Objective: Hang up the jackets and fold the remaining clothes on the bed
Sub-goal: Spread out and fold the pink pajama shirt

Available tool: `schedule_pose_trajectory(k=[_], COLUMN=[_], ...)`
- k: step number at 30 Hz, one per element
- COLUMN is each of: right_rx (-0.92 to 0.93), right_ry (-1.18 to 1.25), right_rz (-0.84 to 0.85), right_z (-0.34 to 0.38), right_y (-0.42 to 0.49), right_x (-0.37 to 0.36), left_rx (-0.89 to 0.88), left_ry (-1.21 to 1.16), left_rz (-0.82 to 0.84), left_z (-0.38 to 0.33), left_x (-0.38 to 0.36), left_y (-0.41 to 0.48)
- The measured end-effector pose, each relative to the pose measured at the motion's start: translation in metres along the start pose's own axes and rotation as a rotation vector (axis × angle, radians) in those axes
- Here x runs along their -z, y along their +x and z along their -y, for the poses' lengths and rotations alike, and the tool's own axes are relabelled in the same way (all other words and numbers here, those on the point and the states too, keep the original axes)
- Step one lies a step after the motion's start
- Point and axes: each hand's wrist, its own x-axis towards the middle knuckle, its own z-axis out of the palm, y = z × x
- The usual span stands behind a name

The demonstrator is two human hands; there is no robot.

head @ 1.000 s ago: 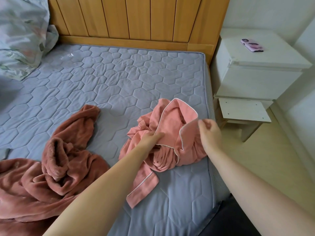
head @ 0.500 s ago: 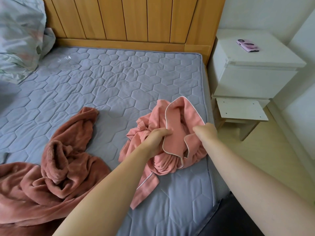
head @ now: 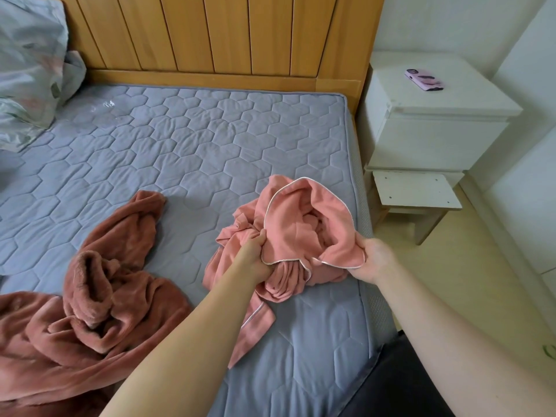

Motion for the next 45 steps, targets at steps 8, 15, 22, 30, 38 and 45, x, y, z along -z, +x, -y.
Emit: schedule_pose_trajectory(k=[8,15,22,30,38,45], right_rx=[0.187,0.714,0.837,0.223,-0.081,0.687], right_ry=[-0.784,-1.123,-1.394,-0.645,-0.374,-1.227], right_rz=[-0.148,-0.263,-0.060,0.271,0.364,-0.244], right_z=[-0.007,-0.002,0.004,0.048,0.053,0.027], right_y=[0.002,0.013,0.033,0.018,0.010,0.031], right_x=[0.005,-0.026,-0.061,-0.035,-0.029,-0.021], left_rx=[0.047,-0.603,-0.662,-0.260,-0.014,-0.558], left_ry=[0.702,1.490,1.313,0.700,0.343,1.197], left_rz=[-0.042,-0.327,-0.199,0.205,0.233,-0.408], left_z=[-0.002,-0.018,-0.024,-0.049,-0.047,-0.036], left_x=[0.027,-0.004,-0.034,-0.035,-0.046,-0.029], left_y=[-0.002,-0.004,0.024,0.007,-0.003,0.006])
